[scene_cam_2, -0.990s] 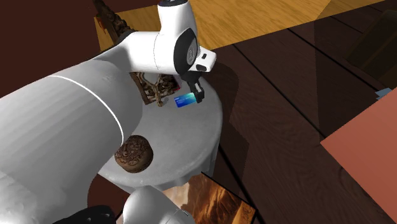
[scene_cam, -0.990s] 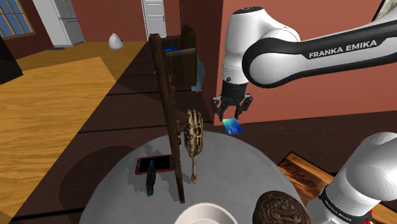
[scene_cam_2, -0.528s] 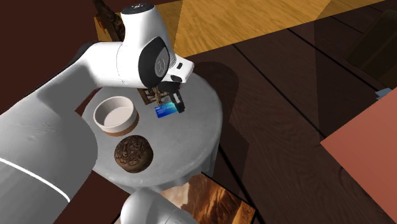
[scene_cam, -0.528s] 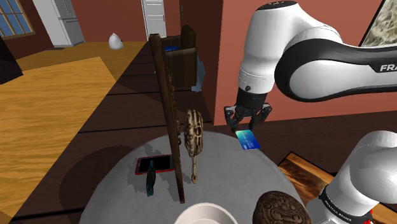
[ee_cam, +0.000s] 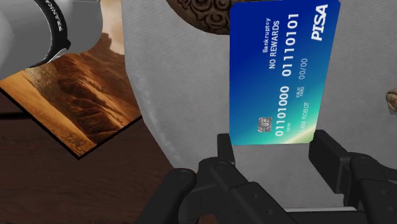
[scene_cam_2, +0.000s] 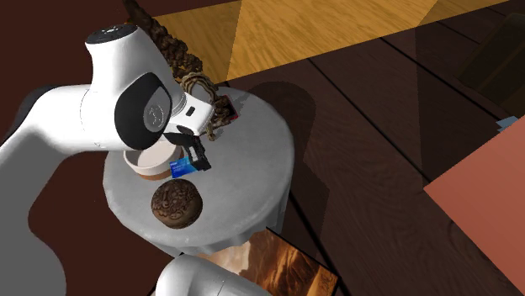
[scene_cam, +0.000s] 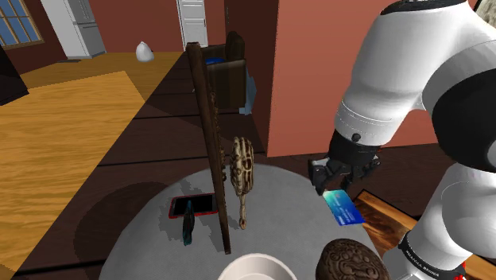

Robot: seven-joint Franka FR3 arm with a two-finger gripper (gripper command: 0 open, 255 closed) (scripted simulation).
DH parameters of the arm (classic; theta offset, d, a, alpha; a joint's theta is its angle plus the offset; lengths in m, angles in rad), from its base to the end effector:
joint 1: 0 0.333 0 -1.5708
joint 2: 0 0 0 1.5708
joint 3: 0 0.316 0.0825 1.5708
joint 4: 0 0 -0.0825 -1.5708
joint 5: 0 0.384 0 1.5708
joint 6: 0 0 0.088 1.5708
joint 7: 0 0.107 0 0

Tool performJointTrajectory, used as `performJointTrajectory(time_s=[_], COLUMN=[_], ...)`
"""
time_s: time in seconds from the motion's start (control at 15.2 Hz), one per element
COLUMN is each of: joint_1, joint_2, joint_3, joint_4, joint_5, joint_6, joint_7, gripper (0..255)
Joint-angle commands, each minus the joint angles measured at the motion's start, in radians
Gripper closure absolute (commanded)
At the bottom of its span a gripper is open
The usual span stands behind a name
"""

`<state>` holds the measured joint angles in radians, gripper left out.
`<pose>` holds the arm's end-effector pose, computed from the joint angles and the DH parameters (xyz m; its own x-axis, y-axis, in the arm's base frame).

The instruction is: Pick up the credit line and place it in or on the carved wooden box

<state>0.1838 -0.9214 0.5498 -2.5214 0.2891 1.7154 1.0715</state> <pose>0.2013 0.2516 0.5155 0.8391 -0.5241 0.1457 -0.5330 -0.8456 0.0276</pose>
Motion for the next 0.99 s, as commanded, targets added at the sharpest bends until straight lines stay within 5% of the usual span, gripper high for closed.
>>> performJointTrajectory(time_s=[0.0,0.26,0.92], joint_1=[0.035,0.103,0.130], joint_2=[-0.044,-0.126,-0.138], joint_3=[0.018,0.057,0.121], joint_4=[-0.004,-0.003,-0.131], joint_5=[0.027,0.082,0.141], joint_6=[-0.041,-0.120,-0.005], joint_7=[0.037,0.115,0.120], gripper=[255,255,255])
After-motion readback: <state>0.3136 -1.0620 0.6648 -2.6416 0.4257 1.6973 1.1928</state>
